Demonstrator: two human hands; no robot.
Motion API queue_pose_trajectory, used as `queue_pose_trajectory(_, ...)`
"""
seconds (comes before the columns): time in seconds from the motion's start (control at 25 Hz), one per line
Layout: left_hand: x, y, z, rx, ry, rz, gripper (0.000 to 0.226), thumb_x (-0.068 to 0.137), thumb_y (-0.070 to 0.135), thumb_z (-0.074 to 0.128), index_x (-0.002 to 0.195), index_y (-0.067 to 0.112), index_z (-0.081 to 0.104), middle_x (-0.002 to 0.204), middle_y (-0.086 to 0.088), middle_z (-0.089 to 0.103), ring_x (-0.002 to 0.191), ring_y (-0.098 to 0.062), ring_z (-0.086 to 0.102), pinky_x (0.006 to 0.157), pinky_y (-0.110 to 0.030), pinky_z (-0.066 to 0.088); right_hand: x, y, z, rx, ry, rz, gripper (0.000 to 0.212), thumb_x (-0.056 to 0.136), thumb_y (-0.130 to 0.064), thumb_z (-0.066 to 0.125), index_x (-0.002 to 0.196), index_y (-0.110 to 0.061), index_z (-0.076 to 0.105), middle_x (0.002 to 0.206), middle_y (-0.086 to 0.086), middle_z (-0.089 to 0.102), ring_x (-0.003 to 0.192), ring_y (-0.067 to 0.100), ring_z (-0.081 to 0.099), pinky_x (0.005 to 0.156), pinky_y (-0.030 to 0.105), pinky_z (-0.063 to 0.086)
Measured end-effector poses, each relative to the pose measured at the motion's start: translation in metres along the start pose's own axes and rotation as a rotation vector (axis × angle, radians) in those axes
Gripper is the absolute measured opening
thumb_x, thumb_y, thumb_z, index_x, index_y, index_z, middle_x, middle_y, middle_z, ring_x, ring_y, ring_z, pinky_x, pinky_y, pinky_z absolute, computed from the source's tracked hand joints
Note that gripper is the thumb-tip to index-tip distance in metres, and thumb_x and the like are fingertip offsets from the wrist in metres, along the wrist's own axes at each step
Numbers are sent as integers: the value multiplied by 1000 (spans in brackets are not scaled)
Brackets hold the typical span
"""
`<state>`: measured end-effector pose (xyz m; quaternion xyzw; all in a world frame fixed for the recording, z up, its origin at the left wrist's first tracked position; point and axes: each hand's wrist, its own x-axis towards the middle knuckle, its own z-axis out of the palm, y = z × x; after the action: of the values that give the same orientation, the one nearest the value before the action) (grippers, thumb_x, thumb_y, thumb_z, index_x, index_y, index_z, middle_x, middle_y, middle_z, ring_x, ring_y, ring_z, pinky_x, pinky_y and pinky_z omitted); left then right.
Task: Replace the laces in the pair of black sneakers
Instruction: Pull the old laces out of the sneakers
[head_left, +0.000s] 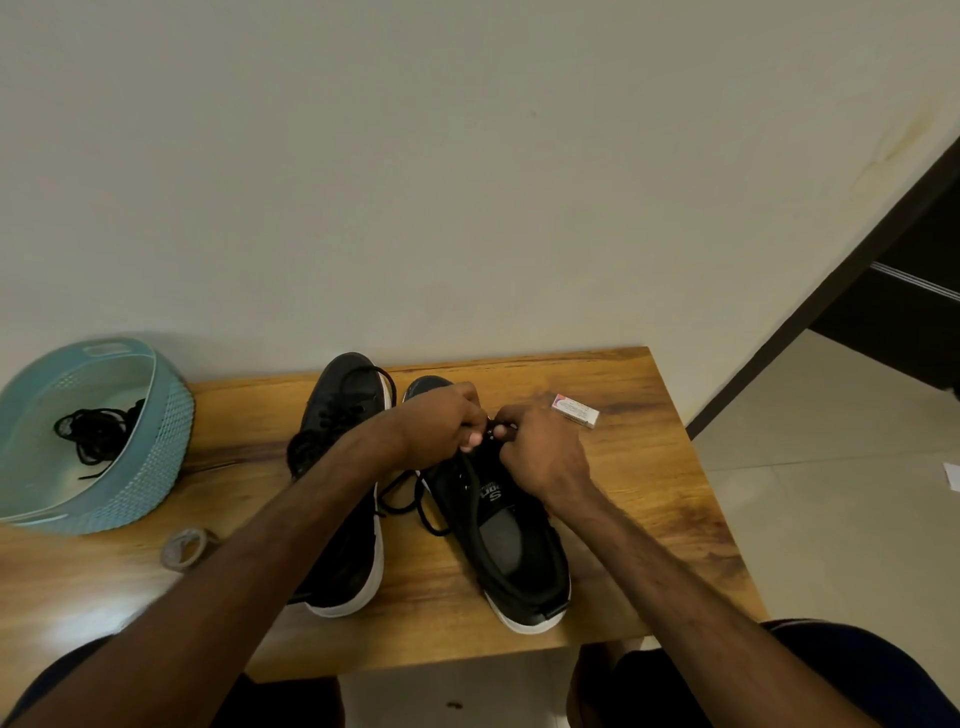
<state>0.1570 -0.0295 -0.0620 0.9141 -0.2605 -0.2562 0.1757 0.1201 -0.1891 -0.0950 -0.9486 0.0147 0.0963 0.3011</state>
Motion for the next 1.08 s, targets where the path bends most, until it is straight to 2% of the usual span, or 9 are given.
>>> queue_pose_trajectory(0.16, -5, 20, 24, 393, 355, -86, 34, 103, 30, 37, 104, 7, 62, 114, -10, 48, 104, -24, 46, 87, -39, 42, 11, 6, 3, -64, -35, -38, 15, 94, -24, 49, 92, -22, 63, 102, 14, 64, 88, 31, 62, 65, 31, 38)
queue_pose_trajectory(0.24, 1, 29, 38, 146, 525, -134, 39, 101, 32, 43, 75, 9, 62, 85, -7, 53, 77, -17, 49, 66, -34, 38, 10, 4, 3, -94, -25, -50, 13, 91, -21, 46, 88, -20, 59, 100, 12, 65, 88, 31, 62, 65, 33, 40)
queue_pose_trajectory(0.36, 16, 26, 58, -399, 693, -270, 57, 95, 30, 58, 43, 16, 41, 43, 0, 38, 39, -13, 29, 42, -24, 22, 6, 6, 2, -22, -16, -33, 18, 89, -16, 47, 92, -22, 63, 94, 5, 69, 87, 26, 63, 67, 35, 49)
queue_pose_trajectory(0.48, 18, 22, 73, -518, 699, -207, 58, 95, 27, 63, 43, 10, 44, 40, -8, 38, 36, -17, 26, 40, -26, 20, 11, 12, 7, 62, -7, 54, 22, 94, -23, 50, 100, -27, 72, 90, -1, 71, 85, 21, 64, 73, 37, 54)
queue_pose_trajectory(0.6, 14, 17, 83, -596, 674, -132, 54, 97, 20, 61, 46, 4, 51, 41, -8, 44, 35, -22, 31, 41, -33, 29, 13, 12, 17, 163, 3, 131, 19, 92, -23, 55, 88, -24, 73, 85, 1, 71, 83, 24, 64, 72, 35, 53)
queue_pose_trajectory(0.72, 14, 17, 88, -545, 664, -68, 57, 97, 11, 59, 43, 22, 45, 38, 9, 38, 33, -12, 29, 41, -17, 25, 15, 16, 21, 338, -6, 197, 23, 91, -18, 58, 74, -23, 71, 80, 0, 71, 82, 21, 65, 73, 33, 53)
queue_pose_trajectory(0.84, 11, 14, 90, -485, 589, -23, 57, 96, 8, 58, 44, 26, 46, 39, 10, 39, 34, -13, 32, 41, -16, 24, 13, 18, 22, 405, -10, 231, 34, 91, -13, 59, 59, -27, 61, 71, -3, 66, 77, 18, 63, 69, 31, 51)
queue_pose_trajectory(1.0, 7, 11, 88, -511, 556, -33, 46, 96, 10, 58, 51, 1, 55, 44, -10, 48, 37, -27, 36, 43, -29, 29, 13, 19, 22, 422, -16, 214, 23, 91, -16, 60, 72, -25, 70, 78, -2, 69, 81, 18, 64, 76, 33, 52)
queue_pose_trajectory(1.08, 7, 13, 79, -592, 596, -110, 47, 96, 14, 59, 51, 2, 54, 44, -10, 46, 39, -25, 35, 44, -30, 28, 10, 21, 18, 318, 30, 135, 17, 93, -23, 58, 86, -22, 74, 83, -3, 71, 82, 18, 65, 75, 33, 52)
